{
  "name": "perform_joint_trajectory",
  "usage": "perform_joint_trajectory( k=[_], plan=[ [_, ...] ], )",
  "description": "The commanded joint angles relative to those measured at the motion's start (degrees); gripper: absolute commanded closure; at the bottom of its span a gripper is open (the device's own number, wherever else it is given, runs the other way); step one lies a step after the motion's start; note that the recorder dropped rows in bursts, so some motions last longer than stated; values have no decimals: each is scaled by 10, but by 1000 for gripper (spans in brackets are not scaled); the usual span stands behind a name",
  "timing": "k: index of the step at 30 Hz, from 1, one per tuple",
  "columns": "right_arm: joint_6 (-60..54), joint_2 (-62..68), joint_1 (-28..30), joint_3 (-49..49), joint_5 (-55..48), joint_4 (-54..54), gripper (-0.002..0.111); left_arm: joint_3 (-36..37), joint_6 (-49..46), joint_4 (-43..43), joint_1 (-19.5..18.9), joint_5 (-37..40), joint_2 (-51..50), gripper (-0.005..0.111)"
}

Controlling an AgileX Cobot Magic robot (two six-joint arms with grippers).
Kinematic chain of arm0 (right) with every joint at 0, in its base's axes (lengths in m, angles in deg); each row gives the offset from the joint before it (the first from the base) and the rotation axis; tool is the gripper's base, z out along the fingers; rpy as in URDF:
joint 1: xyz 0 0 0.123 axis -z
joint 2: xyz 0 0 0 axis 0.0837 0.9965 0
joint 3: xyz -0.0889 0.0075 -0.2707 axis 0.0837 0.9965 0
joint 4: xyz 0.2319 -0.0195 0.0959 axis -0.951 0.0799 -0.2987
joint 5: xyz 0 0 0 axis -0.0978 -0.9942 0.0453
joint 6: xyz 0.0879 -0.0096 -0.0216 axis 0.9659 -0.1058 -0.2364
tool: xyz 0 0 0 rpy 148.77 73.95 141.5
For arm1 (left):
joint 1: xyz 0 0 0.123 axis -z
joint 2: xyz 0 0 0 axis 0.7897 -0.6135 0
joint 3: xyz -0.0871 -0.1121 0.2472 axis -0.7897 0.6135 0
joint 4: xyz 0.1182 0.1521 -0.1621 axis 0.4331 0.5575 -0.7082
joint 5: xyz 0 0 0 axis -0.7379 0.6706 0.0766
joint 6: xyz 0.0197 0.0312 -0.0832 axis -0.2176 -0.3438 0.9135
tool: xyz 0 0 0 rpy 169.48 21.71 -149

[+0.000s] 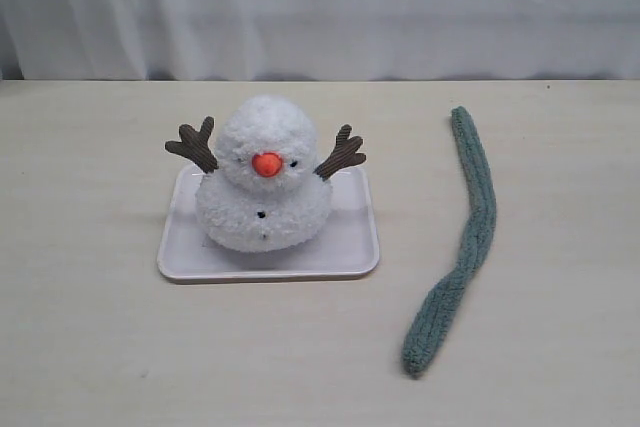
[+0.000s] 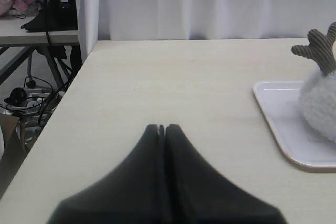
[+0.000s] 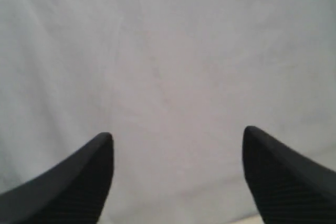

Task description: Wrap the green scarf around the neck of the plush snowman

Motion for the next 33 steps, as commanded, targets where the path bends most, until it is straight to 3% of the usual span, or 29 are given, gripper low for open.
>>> perform_joint_trajectory(
  k=[1,8,15,21,28,33],
  plan=[
    [-50,71,1,-62,-131,9,26,1,0,-2,0,-7,2,107],
    [-131,202,1,-132,-261,-18,26,1,0,-2,0,-7,2,107],
    [-292,385,1,-186,-327,-196,28,1,0,-2,0,-7,2,107],
    [-338,534,1,-221,-311,-236,28,1,0,-2,0,-7,2,107],
    [-341,676,1,-266,-222,-236,28,1,0,-2,0,-7,2,107],
    [-358,791,1,-344,-207,-236,28,1,0,-2,0,-7,2,107]
  ],
)
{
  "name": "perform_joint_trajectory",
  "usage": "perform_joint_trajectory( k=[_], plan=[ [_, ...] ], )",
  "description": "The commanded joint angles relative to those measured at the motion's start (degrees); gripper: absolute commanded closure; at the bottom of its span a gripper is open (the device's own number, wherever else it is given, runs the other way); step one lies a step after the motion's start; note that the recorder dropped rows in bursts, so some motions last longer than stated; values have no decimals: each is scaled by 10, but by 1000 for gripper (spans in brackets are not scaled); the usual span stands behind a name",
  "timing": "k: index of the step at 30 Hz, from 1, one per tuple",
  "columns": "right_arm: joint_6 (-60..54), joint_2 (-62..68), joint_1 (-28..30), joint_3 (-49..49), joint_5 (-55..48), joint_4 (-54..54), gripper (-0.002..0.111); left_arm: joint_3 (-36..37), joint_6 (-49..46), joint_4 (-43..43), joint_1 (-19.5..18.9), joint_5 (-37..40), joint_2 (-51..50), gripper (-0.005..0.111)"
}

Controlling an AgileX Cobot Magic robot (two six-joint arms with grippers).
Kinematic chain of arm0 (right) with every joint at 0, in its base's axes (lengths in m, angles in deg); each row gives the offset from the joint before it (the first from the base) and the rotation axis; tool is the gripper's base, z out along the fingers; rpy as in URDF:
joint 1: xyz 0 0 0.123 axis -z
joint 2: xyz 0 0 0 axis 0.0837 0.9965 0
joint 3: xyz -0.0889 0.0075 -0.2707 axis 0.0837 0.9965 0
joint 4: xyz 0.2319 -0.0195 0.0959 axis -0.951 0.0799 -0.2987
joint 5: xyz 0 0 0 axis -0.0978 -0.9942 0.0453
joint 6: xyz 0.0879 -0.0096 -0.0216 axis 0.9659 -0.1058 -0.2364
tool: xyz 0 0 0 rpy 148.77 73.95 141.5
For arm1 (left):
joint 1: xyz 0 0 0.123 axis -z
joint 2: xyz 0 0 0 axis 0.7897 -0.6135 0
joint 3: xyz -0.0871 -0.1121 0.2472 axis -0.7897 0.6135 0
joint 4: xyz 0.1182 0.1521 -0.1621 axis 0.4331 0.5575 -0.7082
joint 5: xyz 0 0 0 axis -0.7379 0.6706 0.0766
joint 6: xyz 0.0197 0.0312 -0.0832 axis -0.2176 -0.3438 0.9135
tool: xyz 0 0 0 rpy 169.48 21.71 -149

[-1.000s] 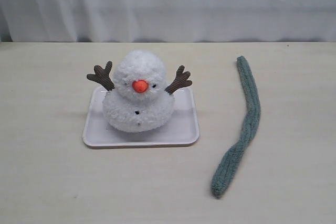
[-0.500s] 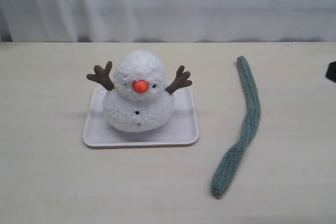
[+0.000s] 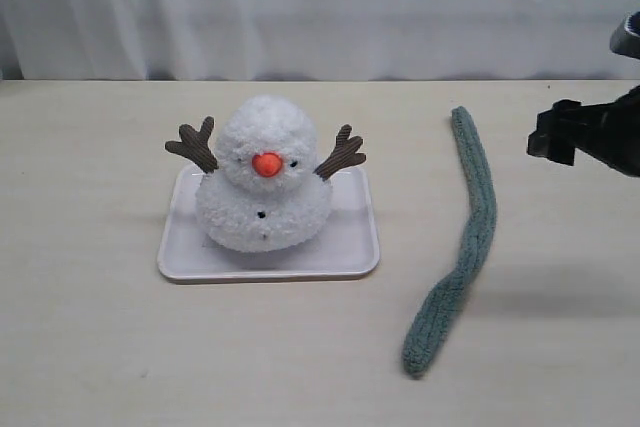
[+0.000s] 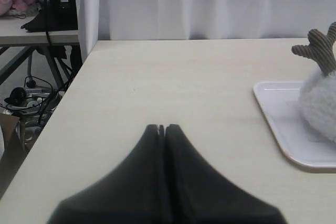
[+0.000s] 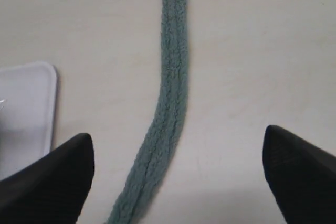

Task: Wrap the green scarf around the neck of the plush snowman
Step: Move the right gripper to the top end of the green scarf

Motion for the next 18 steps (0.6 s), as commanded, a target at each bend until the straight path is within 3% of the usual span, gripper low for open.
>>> perform_joint_trajectory(
  k=[1,18],
  plan=[
    [-21,90,1,-70,16,0,28,1,0,-2,0,-7,2,107],
    [-52,423,1,-367,8,0,28,1,0,-2,0,-7,2,107]
  ],
)
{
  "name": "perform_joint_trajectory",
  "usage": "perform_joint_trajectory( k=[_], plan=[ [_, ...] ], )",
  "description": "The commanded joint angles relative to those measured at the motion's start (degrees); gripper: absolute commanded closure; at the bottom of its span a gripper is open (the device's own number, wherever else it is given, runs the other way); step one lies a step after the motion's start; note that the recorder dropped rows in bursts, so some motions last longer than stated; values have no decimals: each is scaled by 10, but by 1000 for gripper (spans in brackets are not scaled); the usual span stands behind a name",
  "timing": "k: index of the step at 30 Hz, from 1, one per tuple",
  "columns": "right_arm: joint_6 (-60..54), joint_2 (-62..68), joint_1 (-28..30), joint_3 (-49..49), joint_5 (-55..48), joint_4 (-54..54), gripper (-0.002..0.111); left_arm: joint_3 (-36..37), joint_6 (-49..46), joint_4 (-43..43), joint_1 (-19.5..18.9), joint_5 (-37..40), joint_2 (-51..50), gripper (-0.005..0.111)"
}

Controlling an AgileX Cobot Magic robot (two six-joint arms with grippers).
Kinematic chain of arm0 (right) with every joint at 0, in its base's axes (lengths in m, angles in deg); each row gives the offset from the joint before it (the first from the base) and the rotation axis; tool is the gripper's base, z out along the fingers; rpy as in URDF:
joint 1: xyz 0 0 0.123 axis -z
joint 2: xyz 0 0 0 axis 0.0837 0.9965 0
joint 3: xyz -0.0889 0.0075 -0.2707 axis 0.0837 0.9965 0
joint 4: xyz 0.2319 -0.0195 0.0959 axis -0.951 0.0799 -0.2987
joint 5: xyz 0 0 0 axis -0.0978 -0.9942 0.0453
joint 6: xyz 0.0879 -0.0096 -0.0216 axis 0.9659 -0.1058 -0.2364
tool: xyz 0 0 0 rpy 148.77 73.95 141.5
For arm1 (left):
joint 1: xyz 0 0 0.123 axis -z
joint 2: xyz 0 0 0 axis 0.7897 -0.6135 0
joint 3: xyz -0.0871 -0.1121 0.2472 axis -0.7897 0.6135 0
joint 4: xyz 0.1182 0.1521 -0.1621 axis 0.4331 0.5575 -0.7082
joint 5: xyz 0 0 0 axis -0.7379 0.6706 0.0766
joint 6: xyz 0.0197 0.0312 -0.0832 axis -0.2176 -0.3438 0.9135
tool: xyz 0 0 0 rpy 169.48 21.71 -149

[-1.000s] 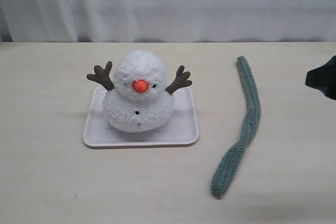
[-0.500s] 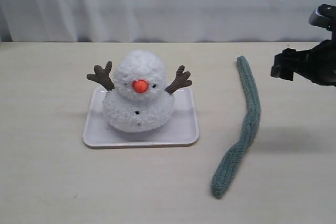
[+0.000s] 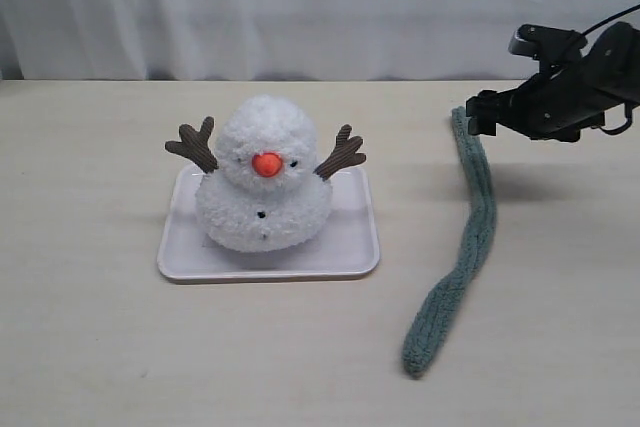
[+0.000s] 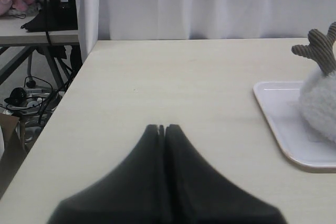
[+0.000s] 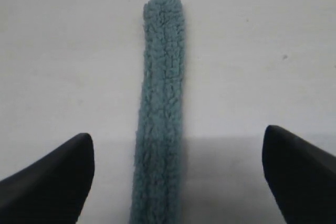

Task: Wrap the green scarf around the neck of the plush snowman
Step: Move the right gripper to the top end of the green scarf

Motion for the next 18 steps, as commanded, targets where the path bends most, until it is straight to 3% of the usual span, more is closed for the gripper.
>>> perform_joint_trajectory(
  k=[1,12,16,18],
  plan=[
    [-9,63,1,-63,-8,0,28,1,0,-2,0,-7,2,107],
    [-35,159,-3,-135,-18,0,30,1,0,-2,0,-7,2,107],
    [-71,162,-30,-135,-19,0,56,1,0,-2,0,-7,2,107],
    [-79,162,-44,-135,-34,0,81,1,0,-2,0,-7,2,107]
  ],
)
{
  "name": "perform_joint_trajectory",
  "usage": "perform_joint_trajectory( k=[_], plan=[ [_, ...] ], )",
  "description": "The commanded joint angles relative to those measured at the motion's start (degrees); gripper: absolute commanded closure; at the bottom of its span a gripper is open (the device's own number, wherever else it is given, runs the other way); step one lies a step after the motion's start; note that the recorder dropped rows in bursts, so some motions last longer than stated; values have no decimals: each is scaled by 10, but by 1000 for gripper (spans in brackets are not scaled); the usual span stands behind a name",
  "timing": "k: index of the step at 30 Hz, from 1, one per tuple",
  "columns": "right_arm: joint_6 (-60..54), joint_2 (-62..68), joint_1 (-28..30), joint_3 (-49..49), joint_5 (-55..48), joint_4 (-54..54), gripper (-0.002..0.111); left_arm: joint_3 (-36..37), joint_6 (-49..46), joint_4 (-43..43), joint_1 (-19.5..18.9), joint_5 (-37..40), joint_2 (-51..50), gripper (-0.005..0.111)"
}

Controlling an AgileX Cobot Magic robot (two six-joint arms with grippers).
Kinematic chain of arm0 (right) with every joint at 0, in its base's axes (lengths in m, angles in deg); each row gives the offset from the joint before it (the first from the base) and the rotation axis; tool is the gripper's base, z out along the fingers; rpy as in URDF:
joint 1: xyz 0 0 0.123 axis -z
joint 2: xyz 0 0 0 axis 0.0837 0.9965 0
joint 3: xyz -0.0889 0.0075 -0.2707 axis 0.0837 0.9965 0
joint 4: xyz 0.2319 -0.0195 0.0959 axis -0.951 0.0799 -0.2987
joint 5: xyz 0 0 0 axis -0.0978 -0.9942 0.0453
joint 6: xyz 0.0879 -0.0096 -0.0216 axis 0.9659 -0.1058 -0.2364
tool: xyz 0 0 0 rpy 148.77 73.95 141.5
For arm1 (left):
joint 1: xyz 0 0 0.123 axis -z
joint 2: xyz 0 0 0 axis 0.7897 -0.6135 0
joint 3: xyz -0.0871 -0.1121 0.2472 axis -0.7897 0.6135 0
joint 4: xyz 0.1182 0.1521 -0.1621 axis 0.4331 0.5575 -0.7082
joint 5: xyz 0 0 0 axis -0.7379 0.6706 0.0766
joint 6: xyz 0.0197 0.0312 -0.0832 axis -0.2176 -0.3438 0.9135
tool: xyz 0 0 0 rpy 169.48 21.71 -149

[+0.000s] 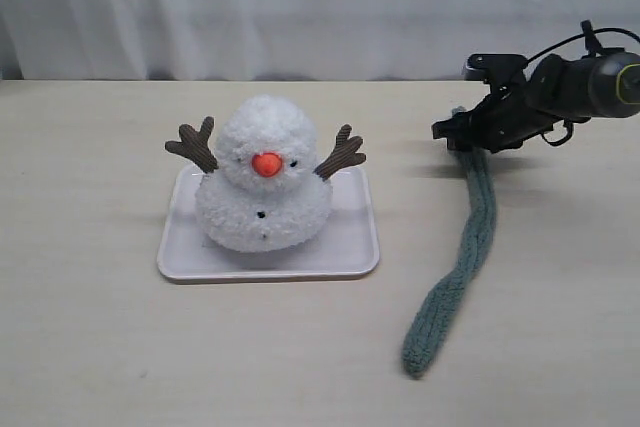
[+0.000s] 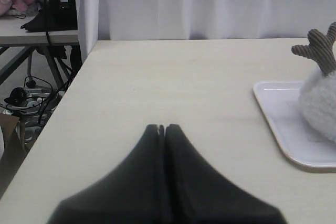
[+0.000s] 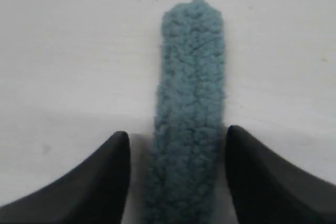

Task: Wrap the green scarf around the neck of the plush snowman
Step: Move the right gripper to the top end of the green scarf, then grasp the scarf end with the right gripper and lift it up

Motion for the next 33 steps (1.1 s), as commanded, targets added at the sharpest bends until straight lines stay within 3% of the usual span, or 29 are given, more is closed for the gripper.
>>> perform_joint_trajectory(
  k=[1,2,3,8,25,33],
  plan=[
    [-14,10,-20,2,-47,1,91,1,0,-2,0,-7,2,107],
    [-14,7,-20,2,-61,0,103,1,0,-2,0,-7,2,107],
    [-11,6,-20,2,-74,0,104,1,0,-2,0,-7,2,107],
    [-13,-55,-20,12,-153,-2,104,1,0,-2,0,-7,2,107],
    [-27,-382,-23,198,-129,-63,104,1,0,-2,0,-7,2,107],
    [-36,-536,-106,206,-160,-66,104,1,0,-2,0,-7,2,107]
  ],
)
